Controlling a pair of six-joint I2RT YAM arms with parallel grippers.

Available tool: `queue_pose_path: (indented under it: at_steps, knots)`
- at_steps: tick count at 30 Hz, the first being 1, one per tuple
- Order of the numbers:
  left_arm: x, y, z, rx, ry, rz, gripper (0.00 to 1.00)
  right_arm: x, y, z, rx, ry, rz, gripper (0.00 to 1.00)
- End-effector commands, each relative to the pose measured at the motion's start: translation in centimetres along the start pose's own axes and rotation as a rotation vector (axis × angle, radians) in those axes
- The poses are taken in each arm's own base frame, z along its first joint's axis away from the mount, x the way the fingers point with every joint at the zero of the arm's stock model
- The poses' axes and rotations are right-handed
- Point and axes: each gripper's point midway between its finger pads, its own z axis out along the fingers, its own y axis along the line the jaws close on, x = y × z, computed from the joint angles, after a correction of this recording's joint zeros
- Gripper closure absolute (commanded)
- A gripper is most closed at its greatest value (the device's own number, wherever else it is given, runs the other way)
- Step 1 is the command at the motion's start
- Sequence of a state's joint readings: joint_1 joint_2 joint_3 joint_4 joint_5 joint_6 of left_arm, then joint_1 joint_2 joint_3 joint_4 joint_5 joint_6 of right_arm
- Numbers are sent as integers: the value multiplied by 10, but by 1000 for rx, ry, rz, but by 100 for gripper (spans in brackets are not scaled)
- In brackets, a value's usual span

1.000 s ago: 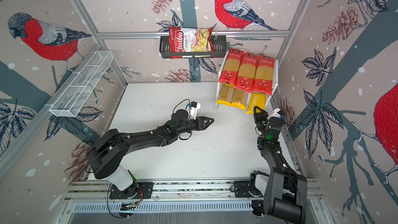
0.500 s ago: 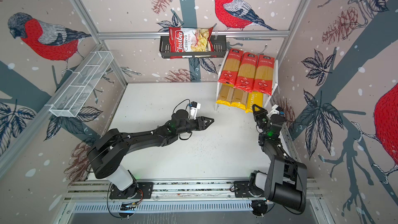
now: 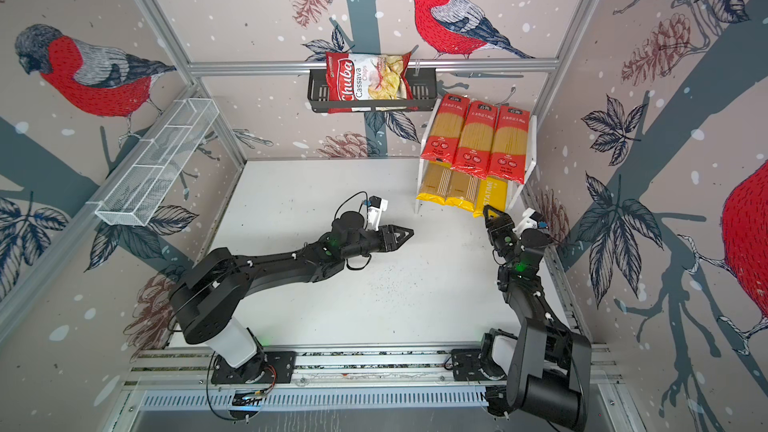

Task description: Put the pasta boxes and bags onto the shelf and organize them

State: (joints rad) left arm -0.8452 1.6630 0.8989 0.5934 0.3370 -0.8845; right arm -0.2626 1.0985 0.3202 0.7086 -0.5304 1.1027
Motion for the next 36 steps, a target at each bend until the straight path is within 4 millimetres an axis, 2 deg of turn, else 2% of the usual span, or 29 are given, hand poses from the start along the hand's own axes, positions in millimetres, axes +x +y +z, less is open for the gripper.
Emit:
queue_pose_path:
  at_steps: [1,5,8,12,15,19,23,27,30,33,36]
  knots:
    - [-4,-9,2,27,-13,20,50,0,2,-3,-7,-6,13,56]
    - [-4,-9,0,24,-15,21,51,-9,7,3,-7,-16,-6,74]
    - [-4,-8,-2,16,-18,26,50,-17,13,10,-18,-21,-18,79]
    - [-5,-7,-4,7,-23,33,50,-19,13,16,-16,-13,-19,81]
    - [-4,-6,-4,4,-21,34,50,-15,8,14,-12,-5,-13,75]
    - [-4,-4,-7,-14,-18,51,50,-7,7,9,-5,11,-14,51]
    - [-5,3,-18,-76,-28,102,50,10,8,0,9,39,-37,41]
    - [-12,16,-39,-170,-69,169,50,36,5,-8,38,82,-91,37]
    - [-19,30,-63,-255,-117,221,50,55,6,-10,59,113,-160,36]
    - [-29,50,-94,-411,-189,316,49,70,7,-11,85,109,-283,37]
    - [-41,75,-135,-612,-284,379,47,66,7,-13,137,45,-413,37]
